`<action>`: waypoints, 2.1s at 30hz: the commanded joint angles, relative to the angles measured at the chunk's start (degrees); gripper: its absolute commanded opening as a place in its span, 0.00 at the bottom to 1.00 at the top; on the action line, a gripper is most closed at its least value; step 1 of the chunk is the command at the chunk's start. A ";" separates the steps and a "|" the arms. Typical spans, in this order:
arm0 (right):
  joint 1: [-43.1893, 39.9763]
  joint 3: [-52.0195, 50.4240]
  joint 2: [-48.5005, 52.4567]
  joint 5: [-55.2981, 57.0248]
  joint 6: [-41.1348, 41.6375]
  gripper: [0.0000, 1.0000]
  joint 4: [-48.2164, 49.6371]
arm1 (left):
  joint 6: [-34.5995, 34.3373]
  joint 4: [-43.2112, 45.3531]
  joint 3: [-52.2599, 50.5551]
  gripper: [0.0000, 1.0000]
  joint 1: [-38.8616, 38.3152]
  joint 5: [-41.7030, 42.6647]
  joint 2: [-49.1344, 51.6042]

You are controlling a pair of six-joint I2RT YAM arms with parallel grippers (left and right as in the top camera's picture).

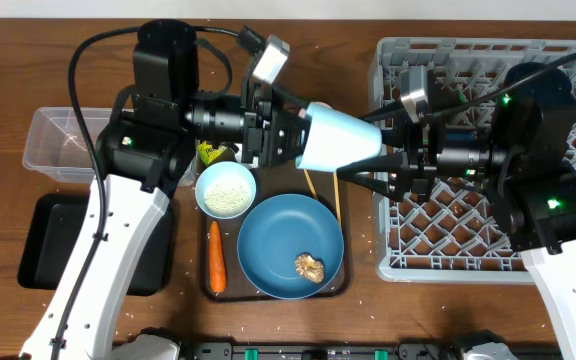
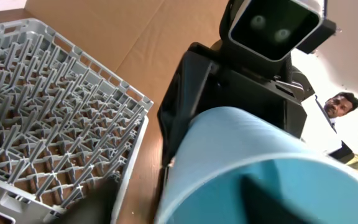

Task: Sort waste into correct bins and load items into the dishwasher rack
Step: 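Lift the blue cup and hand it to the right gripper, then place the blue cup upside down in the dish rack with right gripper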

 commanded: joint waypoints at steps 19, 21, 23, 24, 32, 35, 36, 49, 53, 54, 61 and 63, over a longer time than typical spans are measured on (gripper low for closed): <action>-32.15 2.51 -4.13 51.58 18.14 0.52 -36.65 | -4.00 0.28 1.05 0.82 7.54 1.42 -0.66; -37.27 2.51 -3.50 53.48 18.97 0.53 -40.24 | -4.00 0.07 1.05 0.82 7.54 1.40 -0.66; -42.51 2.51 -2.43 54.73 19.04 0.55 -42.93 | -4.00 -0.13 1.05 0.82 7.54 1.40 -0.66; -45.38 2.51 -1.73 55.15 19.06 0.55 -44.04 | -4.00 -0.17 1.05 0.82 7.54 1.40 -0.66; -61.13 2.51 6.60 54.38 19.10 0.55 -46.56 | -4.00 -0.35 1.05 0.82 7.54 1.40 -0.66; -62.66 2.51 10.49 51.82 19.12 0.57 -46.45 | -4.00 -0.35 1.05 0.82 7.54 1.40 -0.66; -62.75 2.51 11.89 50.47 19.10 0.57 -46.47 | -4.00 -0.35 1.05 0.82 7.54 1.40 -0.66; -62.75 2.51 24.02 47.36 20.90 0.56 -43.43 | -3.96 -1.64 1.05 0.82 7.54 1.36 -0.66; -62.73 2.49 25.38 47.36 21.46 0.70 -43.54 | -3.93 -1.62 1.05 0.82 7.54 1.09 -0.66; -62.73 2.49 25.49 47.32 21.49 0.75 -43.58 | -3.96 -1.64 1.05 0.82 7.54 0.70 -0.66; -62.86 3.76 24.94 45.11 21.16 0.82 -45.81 | -1.81 -3.02 1.03 0.82 7.45 -11.32 -0.63; -62.79 4.83 24.22 42.21 18.91 0.81 -47.12 | -0.63 -5.40 1.03 0.82 6.91 -18.47 -0.52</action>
